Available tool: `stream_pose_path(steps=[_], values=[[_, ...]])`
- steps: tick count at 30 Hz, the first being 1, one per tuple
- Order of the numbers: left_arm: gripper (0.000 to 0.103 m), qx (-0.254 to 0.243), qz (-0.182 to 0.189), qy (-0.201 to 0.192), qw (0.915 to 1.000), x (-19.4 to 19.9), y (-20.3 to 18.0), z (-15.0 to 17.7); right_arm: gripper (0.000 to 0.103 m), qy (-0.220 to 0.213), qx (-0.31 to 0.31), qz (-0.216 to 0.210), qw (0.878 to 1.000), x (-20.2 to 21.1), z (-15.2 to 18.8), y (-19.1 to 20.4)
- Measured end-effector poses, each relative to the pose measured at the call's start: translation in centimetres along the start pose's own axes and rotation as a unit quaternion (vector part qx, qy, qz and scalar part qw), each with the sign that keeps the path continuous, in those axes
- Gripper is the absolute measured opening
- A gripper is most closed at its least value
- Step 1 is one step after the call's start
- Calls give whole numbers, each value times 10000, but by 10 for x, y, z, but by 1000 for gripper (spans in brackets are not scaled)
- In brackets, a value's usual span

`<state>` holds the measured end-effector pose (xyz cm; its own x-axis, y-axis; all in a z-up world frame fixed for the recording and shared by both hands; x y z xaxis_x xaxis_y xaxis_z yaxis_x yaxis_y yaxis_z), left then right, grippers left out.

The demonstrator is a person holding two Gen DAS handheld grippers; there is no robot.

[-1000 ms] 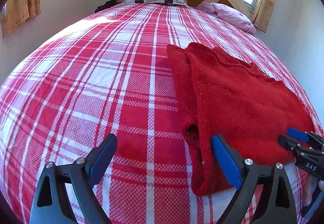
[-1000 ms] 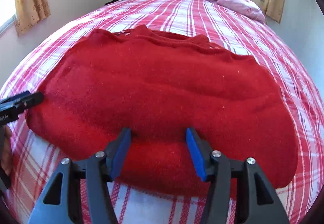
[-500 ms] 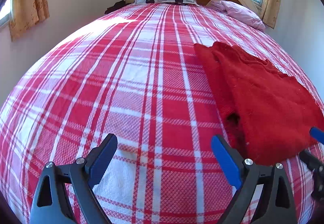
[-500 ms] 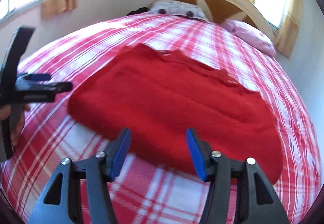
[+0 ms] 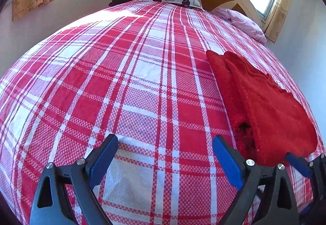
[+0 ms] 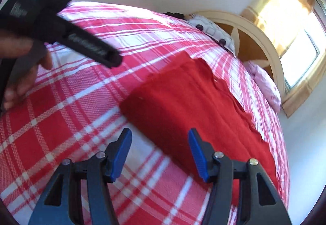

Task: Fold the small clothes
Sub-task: 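Move the left tool to the sweater's side edge and grasp it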

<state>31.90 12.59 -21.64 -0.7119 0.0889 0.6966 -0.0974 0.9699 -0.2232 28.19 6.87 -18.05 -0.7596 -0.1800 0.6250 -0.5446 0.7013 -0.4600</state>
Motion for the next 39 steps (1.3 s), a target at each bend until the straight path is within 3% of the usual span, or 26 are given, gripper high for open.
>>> stream_pose_path(steps=[6,13,15,19,22,28,33,39], values=[[95,260,294,-45,9992,-2,9,-7,61,-131,480,480,9976,-11,-11,15],[95,745,775,-90,9942,-6,25,-19,59,-37,299,680,9972,-27,-15,5],[95,822,854,-92,9929,-9,27,-23,56,-59,349,705,9969,-27,-15,7],[95,940,1094,4,9895,-17,26,-37,40,-75,362,711,9968,-28,-13,10],[95,979,1422,151,9849,-27,19,-47,29,-35,359,728,9967,-31,-12,12],[95,793,1926,403,9772,-57,-14,-69,26,-61,332,717,9969,-31,-11,14],[95,939,2456,635,9627,-81,-39,-90,26,-77,315,720,9969,-31,-10,14],[95,714,2497,794,9624,-101,-65,-102,26,-104,284,712,9970,-30,-10,15]])
Point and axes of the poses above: each gripper's, at about its wrist camera, not at the fingertips, and x roughly against the way its jaws point, y to its left, z to its underside, the point moved 3 cm from there along -x, roughly the way its jaws point, and after that the axes turned 4 degrees about -y, right-handed, at the moved point
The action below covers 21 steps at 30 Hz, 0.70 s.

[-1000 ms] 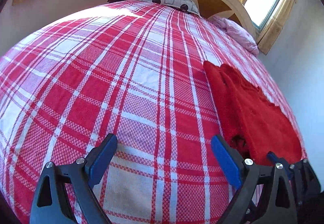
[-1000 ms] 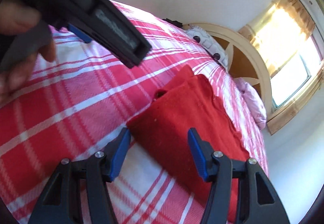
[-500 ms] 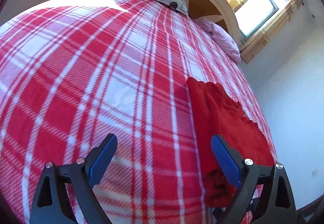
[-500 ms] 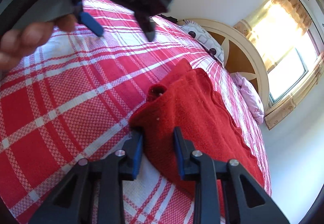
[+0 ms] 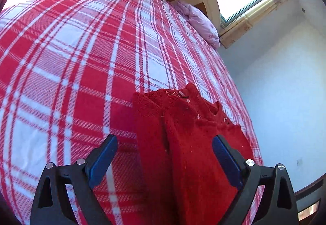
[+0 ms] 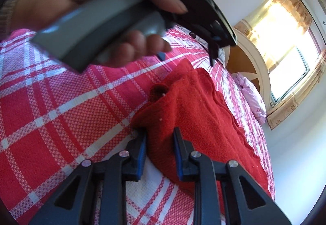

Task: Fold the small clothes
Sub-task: 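Move the left tool to the sweater's side edge and grasp it, then lift the sweater edge with the left tool and fold it across the body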

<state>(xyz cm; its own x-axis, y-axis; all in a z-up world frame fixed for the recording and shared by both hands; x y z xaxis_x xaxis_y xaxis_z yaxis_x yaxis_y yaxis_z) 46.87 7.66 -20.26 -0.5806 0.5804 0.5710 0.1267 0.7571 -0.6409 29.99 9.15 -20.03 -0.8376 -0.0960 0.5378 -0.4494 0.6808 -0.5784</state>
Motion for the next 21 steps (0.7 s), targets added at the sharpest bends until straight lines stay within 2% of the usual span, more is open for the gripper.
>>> stream_pose_path(steps=[7,9,10,11,13,15,16,17,21], values=[[93,-276,-92,105,9995,-17,-1,-6,26,-17,-47,-26,10000,-2,1,-4],[72,-341,-85,124,9993,-18,-3,-8,26,-21,-54,-24,10000,-3,1,-5],[52,-290,-10,223,9993,-21,-3,-9,26,-25,-61,-28,10000,-3,1,-5],[47,-269,-43,290,9992,-25,-2,-9,26,-28,-68,-30,10000,-3,1,-5],[45,-323,-81,311,9990,-27,-3,-7,25,-34,-65,-21,10000,-3,2,-6],[36,-298,-60,330,9990,-27,-3,-6,25,-36,-68,-22,10000,-3,2,-5],[20,-251,-56,306,9992,-26,-2,-7,25,-39,-74,-23,10000,-2,2,-5],[15,-211,-39,304,9993,-26,-1,-7,24,-40,-75,-23,10000,-3,2,-5],[13,-289,-150,266,9991,-22,-3,-6,21,-55,-98,-6,9999,-2,3,-5]])
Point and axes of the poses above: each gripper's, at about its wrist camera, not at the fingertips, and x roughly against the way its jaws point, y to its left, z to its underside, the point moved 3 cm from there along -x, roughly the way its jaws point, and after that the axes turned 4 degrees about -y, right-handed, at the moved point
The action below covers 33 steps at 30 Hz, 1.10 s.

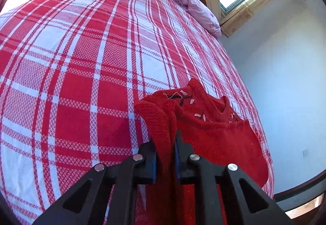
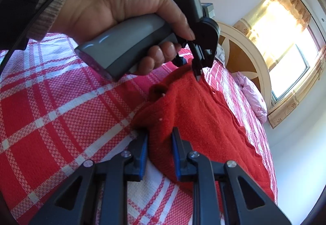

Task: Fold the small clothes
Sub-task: 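Lift the sweater edge with the left tool and fold it across the body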

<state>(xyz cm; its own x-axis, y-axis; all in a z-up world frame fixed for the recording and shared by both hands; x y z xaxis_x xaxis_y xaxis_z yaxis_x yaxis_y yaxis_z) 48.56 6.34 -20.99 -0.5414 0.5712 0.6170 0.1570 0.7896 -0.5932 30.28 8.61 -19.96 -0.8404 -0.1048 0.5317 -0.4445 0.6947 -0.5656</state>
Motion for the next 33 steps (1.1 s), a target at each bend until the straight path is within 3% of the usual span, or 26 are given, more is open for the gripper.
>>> stream_pose_path(steps=[6,12,21,33], values=[[12,106,-109,75,9999,1,-4,-3,16,-179,-102,-1,9998,9,-2,-3],[11,125,-24,-14,9999,13,-20,-12,13,-519,-967,-325,9934,29,-3,-36],[11,507,141,-154,9985,21,-53,-23,12,-633,-2388,-761,9660,53,14,-91],[11,87,418,-168,9989,6,-145,-30,12,-618,-3579,-785,9284,64,54,-162]])
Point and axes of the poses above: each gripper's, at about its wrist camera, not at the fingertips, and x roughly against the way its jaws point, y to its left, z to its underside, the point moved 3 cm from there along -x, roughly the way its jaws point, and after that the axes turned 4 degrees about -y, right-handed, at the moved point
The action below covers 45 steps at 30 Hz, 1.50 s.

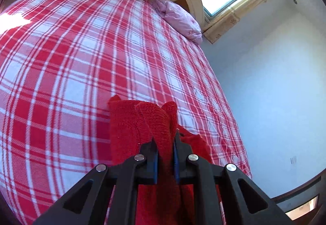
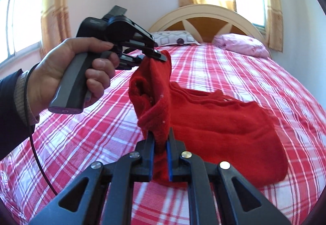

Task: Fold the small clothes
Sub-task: 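Lift the sweater edge with the left tool and fold it across the body, then lower the fold onto the sweater and open the left tool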

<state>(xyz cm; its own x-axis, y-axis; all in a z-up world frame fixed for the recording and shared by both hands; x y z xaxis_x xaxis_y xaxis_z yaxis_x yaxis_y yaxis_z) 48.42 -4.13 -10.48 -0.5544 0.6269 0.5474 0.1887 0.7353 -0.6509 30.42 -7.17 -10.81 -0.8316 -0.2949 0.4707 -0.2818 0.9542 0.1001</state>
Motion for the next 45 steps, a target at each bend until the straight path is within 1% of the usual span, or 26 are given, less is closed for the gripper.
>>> stream_pose_path(steps=[9,15,19,22,29,32,33,36,37,38,40,41,42,43,44,45], values=[[11,-474,-12,209,9987,-37,-55,13,12,-35,-638,158,9978,19,10,-53],[11,-720,-32,460,9963,-71,-87,26,12,86,-1212,265,9922,25,23,-91],[11,-865,-20,643,9942,-94,-101,36,12,134,-1486,300,9884,31,33,-109],[11,-974,-49,766,9923,-111,-111,44,12,202,-1678,342,9850,33,39,-122],[11,-1234,-167,990,9873,-142,-125,62,12,411,-2290,375,9718,31,53,-152],[12,-1480,-218,1058,9831,-153,-130,73,12,537,-2513,338,9658,27,62,-160],[12,-1617,-321,1059,9806,-156,-133,76,12,570,-2579,324,9640,27,64,-162],[17,-1826,-504,975,9770,-157,-140,79,12,619,-2774,274,9584,24,68,-169],[23,-1879,-521,905,9766,-155,-144,78,12,633,-2821,266,9569,23,70,-171],[25,-1923,-513,800,9767,-152,-148,76,12,647,-2908,236,9543,22,73,-173],[25,-2074,-402,456,9764,-137,-159,69,13,614,-3065,196,9497,23,76,-177],[28,-2152,-327,297,9756,-128,-166,66,13,593,-3131,178,9477,24,78,-179],[33,-2236,-265,114,9743,-116,-171,62,13,579,-3180,163,9462,25,79,-180],[51,-2280,-257,-11,9733,-109,-175,61,13,551,-3224,150,9449,26,80,-181],[66,-2323,-283,-162,9721,-99,-176,61,14,513,-3272,146,9435,27,81,-181],[69,-2392,-302,-353,9699,-88,-176,63,17,473,-3322,143,9419,29,82,-182]])
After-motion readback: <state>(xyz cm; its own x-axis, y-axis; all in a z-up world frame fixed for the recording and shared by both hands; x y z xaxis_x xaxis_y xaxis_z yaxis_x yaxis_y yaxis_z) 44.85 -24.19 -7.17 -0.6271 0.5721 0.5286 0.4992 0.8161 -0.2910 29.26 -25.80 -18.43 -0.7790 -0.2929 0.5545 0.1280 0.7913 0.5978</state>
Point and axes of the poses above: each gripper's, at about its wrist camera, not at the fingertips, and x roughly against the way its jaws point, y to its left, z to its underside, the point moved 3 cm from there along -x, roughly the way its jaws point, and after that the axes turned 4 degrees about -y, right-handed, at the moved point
